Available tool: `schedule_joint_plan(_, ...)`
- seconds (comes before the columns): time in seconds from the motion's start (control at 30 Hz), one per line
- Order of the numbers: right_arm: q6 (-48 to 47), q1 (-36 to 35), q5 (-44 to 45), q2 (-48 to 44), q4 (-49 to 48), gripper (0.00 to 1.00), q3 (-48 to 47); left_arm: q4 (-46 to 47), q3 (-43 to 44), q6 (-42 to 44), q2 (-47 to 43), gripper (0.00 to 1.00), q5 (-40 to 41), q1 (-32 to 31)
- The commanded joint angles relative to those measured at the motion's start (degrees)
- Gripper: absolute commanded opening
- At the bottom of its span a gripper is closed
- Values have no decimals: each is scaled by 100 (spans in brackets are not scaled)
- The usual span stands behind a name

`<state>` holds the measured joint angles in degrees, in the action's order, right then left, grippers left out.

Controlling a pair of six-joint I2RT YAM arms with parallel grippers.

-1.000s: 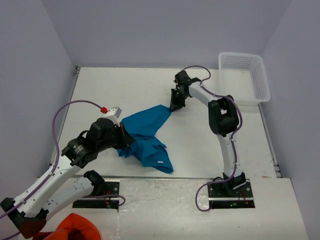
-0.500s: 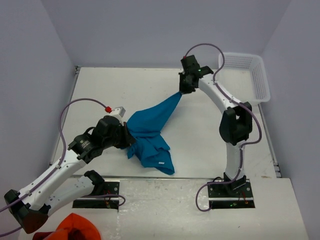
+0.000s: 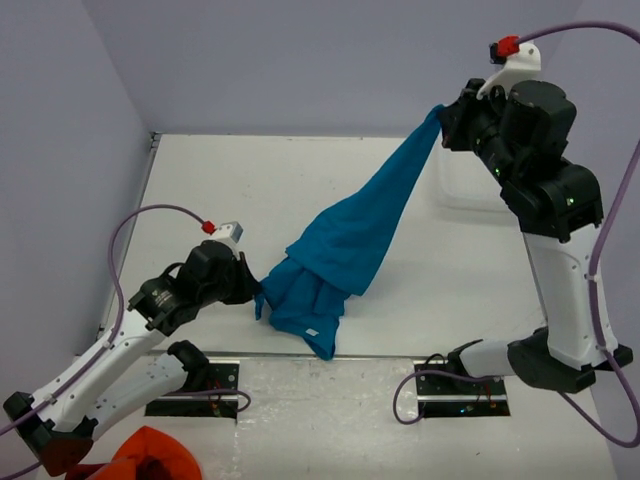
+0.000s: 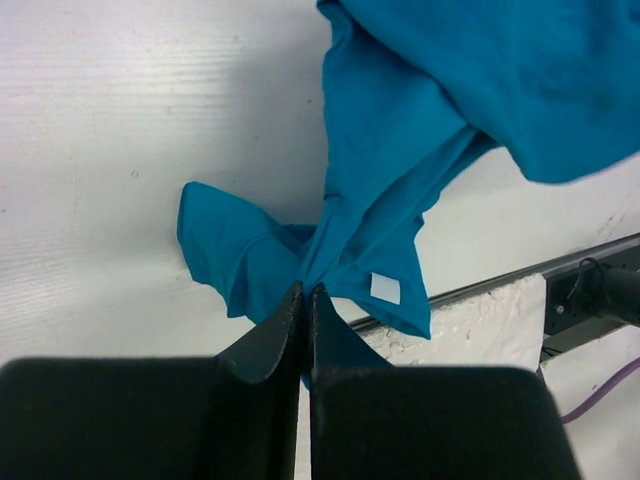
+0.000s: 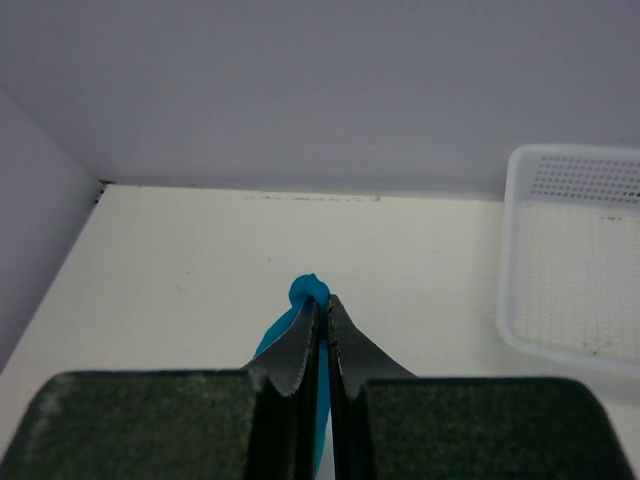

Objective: Fold and stack the t-shirts
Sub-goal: Flatten out the tshirt

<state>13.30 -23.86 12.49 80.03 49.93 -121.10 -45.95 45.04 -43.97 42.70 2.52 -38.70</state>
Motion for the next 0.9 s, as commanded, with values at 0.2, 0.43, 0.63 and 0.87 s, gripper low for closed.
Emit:
schedule_joint_plan(0.2,-117,-145,96,-743,736,0,-265,1190,-1285,-402,483,0,-506,-24)
schedule_joint_plan(0.43,-135,-172,-54,-1094,974,0,-414,1721,-1155,-437,1689,0,-78,-15)
schedule_joint_plan(0.63,-170,-172,16,-1288,1071,0,-415,1695,-1076,-438,1698,0,134,-15)
schedule_joint_plan(0.87,-135,-172,-45,-1174,1133,0,-599,2239,-1558,-455,1882,11,-226,-15)
